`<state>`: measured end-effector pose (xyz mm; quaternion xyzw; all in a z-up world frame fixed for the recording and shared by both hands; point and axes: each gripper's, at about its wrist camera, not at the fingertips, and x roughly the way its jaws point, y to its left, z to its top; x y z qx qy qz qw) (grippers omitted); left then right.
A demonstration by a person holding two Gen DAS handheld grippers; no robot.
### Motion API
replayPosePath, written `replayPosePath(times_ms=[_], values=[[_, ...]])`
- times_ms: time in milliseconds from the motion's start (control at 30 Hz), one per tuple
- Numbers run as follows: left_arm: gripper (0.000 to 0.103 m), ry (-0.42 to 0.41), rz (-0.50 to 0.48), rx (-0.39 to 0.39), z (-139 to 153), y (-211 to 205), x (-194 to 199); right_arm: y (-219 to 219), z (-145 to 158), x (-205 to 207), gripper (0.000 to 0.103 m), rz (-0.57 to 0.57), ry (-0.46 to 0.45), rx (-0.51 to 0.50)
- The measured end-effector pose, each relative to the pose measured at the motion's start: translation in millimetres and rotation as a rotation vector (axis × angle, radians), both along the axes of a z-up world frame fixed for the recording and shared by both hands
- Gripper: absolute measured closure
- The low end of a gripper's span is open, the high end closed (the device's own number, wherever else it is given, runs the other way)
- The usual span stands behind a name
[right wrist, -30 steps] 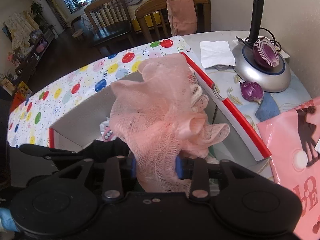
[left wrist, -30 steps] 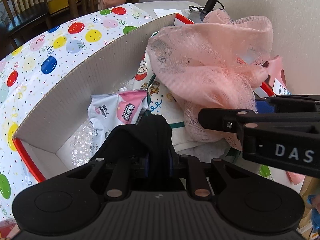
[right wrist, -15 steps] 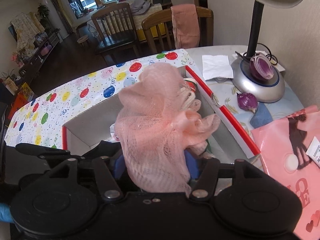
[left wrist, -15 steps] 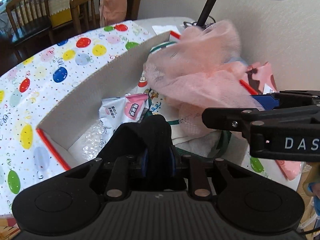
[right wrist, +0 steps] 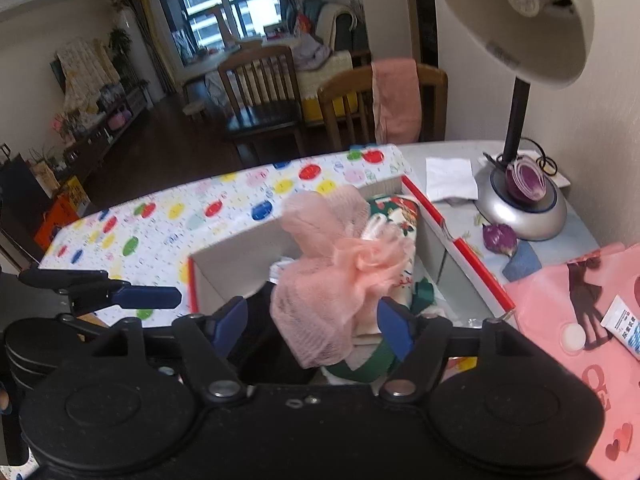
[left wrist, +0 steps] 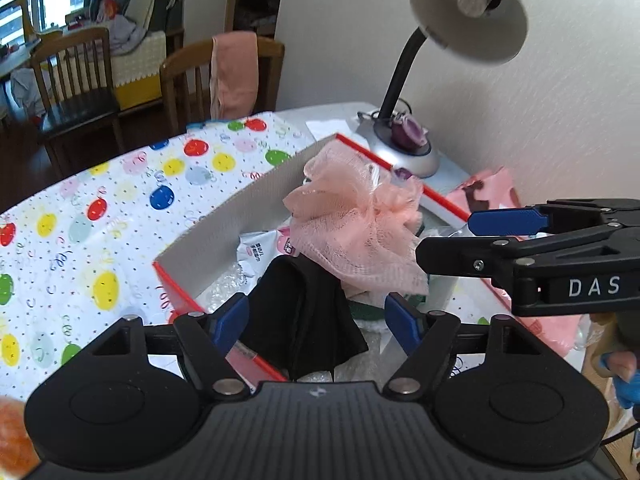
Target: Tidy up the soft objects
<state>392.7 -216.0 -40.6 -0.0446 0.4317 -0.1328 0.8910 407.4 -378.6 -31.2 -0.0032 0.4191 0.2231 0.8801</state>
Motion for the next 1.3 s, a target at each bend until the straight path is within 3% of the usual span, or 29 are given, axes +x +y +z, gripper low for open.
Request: replayPosePath(times_ms=[333, 633, 767, 1100, 1300], values=[[0.028, -0.103, 0.038, -0.007, 36, 35, -59, 12, 26, -52, 0.021, 0.018, -0.115, 0.090], [0.028, -0.209, 0.078, 0.015, 57, 65, -108, 34, 44, -101, 0.015, 0.080, -0.236, 0.098], [0.021, -0.227, 0.093, 0.001, 60, 73, -128, 40, 45, -119, 0.012, 0.090, -0.261, 0.122], [0.017, -0.268, 0.147, -0.040, 66, 79, -170, 45, 42, -158, 0.004, 0.098, -0.342, 0.134], [0.011, -0.276, 0.170, -0.017, 68, 76, -186, 39, 44, -172, 0.000, 0.103, -0.357, 0.151]])
